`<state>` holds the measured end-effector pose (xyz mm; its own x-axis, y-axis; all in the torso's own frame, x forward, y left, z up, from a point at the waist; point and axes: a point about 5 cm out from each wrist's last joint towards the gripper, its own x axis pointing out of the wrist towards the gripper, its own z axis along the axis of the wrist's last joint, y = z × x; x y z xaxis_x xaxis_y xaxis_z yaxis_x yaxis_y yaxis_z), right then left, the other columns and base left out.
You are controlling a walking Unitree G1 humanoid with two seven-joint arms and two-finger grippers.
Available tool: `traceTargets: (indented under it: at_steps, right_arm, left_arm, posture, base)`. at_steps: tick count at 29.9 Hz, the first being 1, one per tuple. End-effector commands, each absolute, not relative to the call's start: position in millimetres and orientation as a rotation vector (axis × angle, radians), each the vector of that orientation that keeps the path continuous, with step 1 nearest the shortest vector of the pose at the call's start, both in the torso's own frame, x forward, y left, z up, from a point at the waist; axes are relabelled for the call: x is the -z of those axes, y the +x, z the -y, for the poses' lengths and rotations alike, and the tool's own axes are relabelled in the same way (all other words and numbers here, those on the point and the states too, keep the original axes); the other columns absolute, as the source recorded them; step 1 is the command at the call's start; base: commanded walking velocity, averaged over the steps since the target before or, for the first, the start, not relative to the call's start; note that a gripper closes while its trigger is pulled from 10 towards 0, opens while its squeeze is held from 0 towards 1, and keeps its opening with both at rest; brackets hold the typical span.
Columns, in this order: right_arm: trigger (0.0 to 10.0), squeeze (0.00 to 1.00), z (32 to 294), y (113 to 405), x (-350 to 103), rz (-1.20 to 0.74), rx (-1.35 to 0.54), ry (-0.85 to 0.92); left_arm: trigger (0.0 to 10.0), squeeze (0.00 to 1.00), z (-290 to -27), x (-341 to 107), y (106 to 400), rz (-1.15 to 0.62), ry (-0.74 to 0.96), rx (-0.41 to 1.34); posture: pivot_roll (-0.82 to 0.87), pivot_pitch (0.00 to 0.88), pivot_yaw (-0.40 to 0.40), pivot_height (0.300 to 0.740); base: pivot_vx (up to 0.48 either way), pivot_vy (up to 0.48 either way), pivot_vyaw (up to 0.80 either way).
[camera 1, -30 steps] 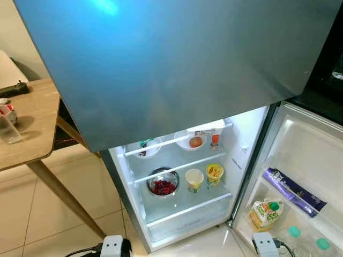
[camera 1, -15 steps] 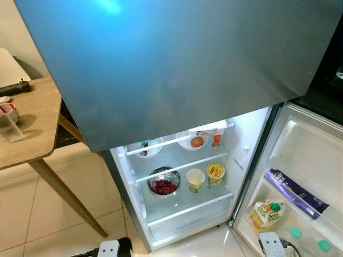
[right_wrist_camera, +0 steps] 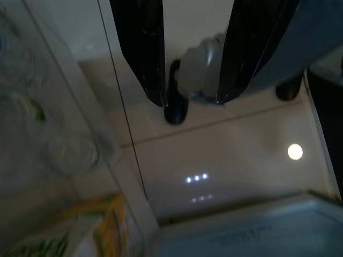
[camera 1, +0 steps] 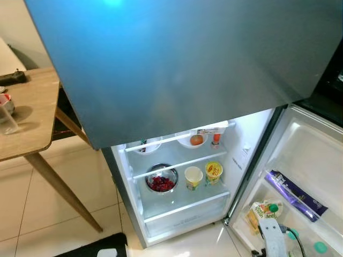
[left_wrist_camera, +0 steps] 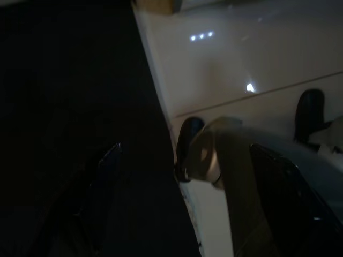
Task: Restocking fridge
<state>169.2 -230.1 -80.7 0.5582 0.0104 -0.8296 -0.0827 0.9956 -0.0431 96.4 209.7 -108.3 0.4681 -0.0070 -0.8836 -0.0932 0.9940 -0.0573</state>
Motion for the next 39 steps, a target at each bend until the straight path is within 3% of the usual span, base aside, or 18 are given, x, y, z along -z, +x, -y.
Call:
traceTargets:
  at_steps: [1,17,25,39]
  right_arm:
    - [10.0,0.0,234.7,164.3,81.8,-0.989,-0.037,-0.081]
    - [10.0,0.0,234.1,169.9,80.2,-0.974,0.033,-0.021]
    - [10.0,0.0,231.8,181.7,75.5,-0.936,0.072,0.023]
    - [10.0,0.0,239.6,173.9,77.3,-0.948,0.113,0.039]
  left_arm:
    - [10.0,0.0,-208.1,109.7,92.0,-1.097,-0.099,-0.047]
    - [10.0,0.0,-204.3,104.8,116.0,-1.047,-0.143,-0.083]
    - [10.0,0.0,-196.8,100.6,134.4,-1.029,-0.1,-0.012]
    - [10.0,0.0,-198.7,101.4,131.9,-1.047,-0.079,-0.007]
  posture:
    - [-0.06,0.053,-0.042,0.74]
    - [-0.04,0.0,-0.033,0.74]
    - [-0.04,0.0,-0.029,0.74]
    - [-0.06,0.0,-0.022,0.74]
  base:
    - [0.0,0.0,0.0]
    - [0.0,0.0,0.0]
    - [0.0,0.0,0.0]
    - [0.0,0.0,0.0]
